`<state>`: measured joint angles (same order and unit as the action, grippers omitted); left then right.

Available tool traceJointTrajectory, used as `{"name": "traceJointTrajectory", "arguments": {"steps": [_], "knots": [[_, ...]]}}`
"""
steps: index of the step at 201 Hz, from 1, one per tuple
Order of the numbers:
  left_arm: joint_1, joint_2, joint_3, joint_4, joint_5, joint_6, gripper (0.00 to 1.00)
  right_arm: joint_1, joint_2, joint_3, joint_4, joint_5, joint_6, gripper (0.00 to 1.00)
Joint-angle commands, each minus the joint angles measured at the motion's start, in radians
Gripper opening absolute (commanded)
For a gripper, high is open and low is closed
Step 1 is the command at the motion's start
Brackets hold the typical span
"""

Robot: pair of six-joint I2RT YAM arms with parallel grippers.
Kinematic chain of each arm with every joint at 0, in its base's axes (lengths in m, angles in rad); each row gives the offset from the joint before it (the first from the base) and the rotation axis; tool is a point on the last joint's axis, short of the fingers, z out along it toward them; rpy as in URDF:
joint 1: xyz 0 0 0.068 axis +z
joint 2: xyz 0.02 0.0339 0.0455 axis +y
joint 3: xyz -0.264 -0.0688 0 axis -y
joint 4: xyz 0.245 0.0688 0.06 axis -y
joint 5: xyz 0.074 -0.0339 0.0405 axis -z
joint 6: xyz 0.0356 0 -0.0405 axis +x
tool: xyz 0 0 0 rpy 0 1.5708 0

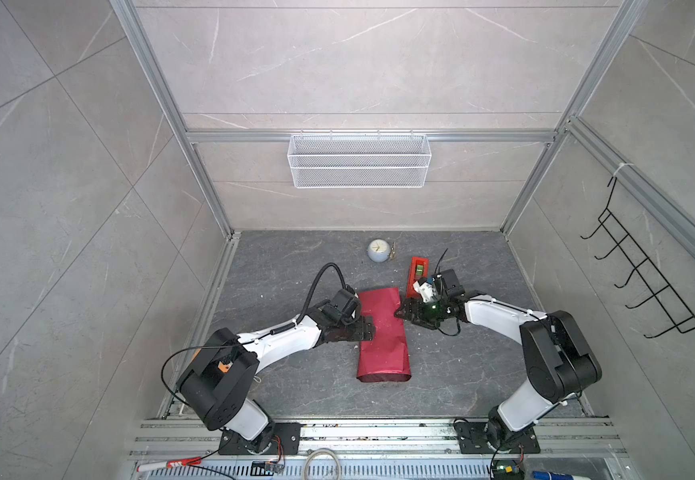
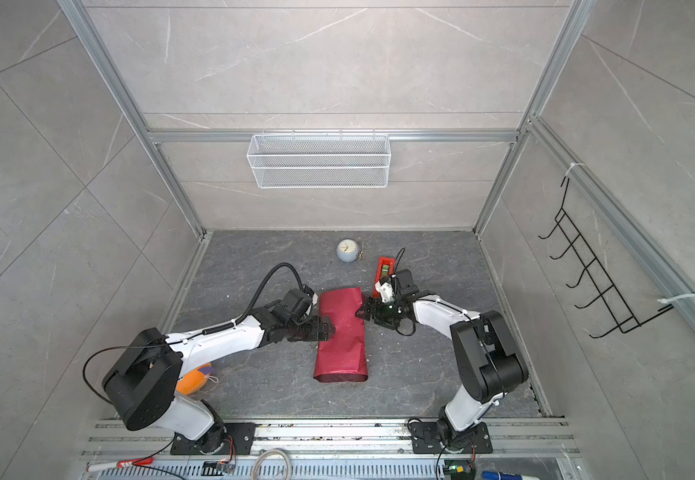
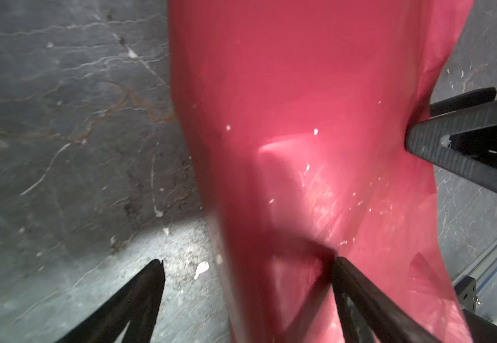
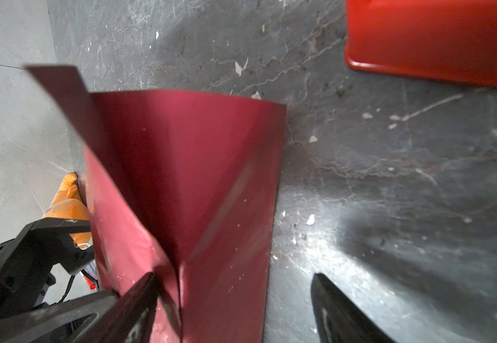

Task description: Wrap the gift box in paper

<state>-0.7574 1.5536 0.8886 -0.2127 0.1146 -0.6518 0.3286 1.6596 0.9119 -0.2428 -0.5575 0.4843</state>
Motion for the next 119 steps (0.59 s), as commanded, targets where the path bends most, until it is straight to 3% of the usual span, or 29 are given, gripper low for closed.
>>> {"name": "traceJointTrajectory", "arguments": {"steps": [1,73,119], "knots": [[0.002,0.035,0.016,-0.023,0.011,0.046,0.89,0.004,0.014,-0.01,-0.117,0.075,-0.023,0.82],[0.001,0.054,-0.022,-0.019,0.003,0.04,0.89,0.052,-0.167,-0.013,-0.147,0.067,-0.037,0.87],[0.0,0.052,-0.019,-0.017,0.004,0.04,0.89,0.102,-0.17,-0.074,-0.138,0.117,-0.032,0.85]]}}
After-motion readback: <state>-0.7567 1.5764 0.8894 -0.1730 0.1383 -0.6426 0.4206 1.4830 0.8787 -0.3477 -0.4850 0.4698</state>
